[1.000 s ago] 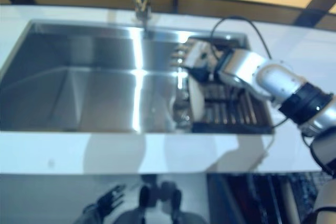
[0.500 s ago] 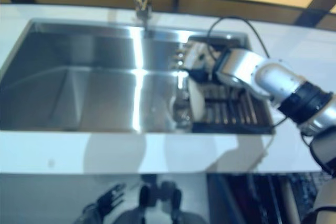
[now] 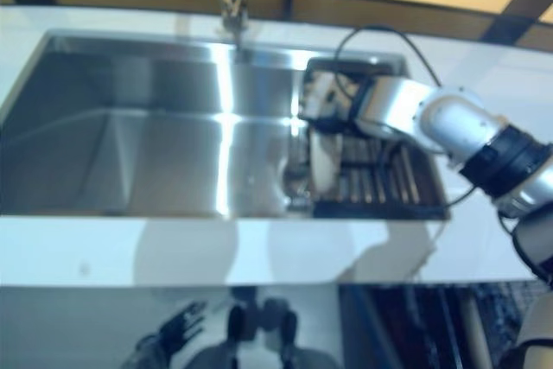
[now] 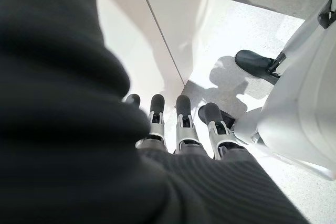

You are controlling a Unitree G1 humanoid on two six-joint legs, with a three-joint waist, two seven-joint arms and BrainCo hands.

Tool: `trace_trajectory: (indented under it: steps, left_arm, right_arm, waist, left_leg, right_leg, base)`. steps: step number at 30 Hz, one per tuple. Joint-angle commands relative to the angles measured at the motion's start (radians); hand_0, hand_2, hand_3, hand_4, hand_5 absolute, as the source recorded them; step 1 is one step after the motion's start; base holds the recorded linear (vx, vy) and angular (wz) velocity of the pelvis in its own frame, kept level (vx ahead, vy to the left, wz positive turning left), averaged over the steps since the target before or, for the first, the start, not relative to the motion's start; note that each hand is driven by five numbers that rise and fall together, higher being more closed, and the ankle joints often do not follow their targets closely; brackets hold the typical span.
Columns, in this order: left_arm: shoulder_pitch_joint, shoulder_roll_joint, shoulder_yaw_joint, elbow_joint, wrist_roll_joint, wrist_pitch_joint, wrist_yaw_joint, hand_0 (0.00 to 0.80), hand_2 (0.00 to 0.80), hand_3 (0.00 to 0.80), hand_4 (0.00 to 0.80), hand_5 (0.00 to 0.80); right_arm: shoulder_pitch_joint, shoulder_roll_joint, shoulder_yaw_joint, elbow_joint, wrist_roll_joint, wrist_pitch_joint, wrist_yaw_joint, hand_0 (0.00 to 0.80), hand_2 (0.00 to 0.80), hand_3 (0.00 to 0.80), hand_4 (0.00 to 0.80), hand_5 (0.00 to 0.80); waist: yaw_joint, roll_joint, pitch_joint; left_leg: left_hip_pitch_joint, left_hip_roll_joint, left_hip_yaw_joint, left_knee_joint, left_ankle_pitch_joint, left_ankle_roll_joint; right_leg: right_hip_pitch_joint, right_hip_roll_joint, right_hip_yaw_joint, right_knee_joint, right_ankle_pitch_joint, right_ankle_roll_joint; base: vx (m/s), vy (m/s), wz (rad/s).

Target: Take plates into dishwasher

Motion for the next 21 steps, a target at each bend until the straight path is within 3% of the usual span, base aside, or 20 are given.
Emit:
trace_trajectory:
  steps: [1, 9, 21]
  left_arm:
    - [-0.030, 0.015, 0.007, 0.026, -0.006, -0.023, -0.014, 0.000, 0.000, 0.000, 0.000, 0.000]
    - [-0.023, 0.012, 0.015, 0.031, 0.007, -0.023, -0.016, 0.000, 0.000, 0.000, 0.000, 0.000]
    - [-0.007, 0.003, 0.010, 0.026, 0.009, -0.018, -0.005, 0.000, 0.000, 0.000, 0.000, 0.000]
  right_arm:
    - [-0.026, -0.034, 0.061, 0.019, -0.013, -0.007, 0.000, 0.800, 0.800, 0.800, 0.800, 0.800]
    - [-0.056, -0.048, 0.081, 0.046, -0.002, -0.032, -0.010, 0.800, 0.800, 0.800, 0.800, 0.800]
    - [-0.138, -0.058, 0.108, 0.200, -0.074, 0.018, -0.138, 0.800, 0.800, 0.800, 0.800, 0.800]
  waist:
    - [0.026, -0.041, -0.017]
    - [0.023, -0.040, -0.037]
    - [0.016, -0.040, -0.086]
  left_leg:
    - [0.007, 0.020, 0.046, -0.004, 0.003, -0.043]
    - [0.022, 0.019, 0.047, -0.004, -0.002, -0.041]
    - [0.057, 0.015, 0.046, -0.004, -0.019, -0.037]
  right_leg:
    - [-0.009, -0.046, 0.012, -0.002, 0.056, 0.084]
    - [0.004, -0.045, 0.017, -0.002, 0.051, 0.082]
    - [0.038, -0.042, 0.027, -0.002, 0.037, 0.079]
  base:
    - [0.000, 0.000, 0.00]
    - [0.000, 0.000, 0.00]
    - [0.000, 0.000, 0.00]
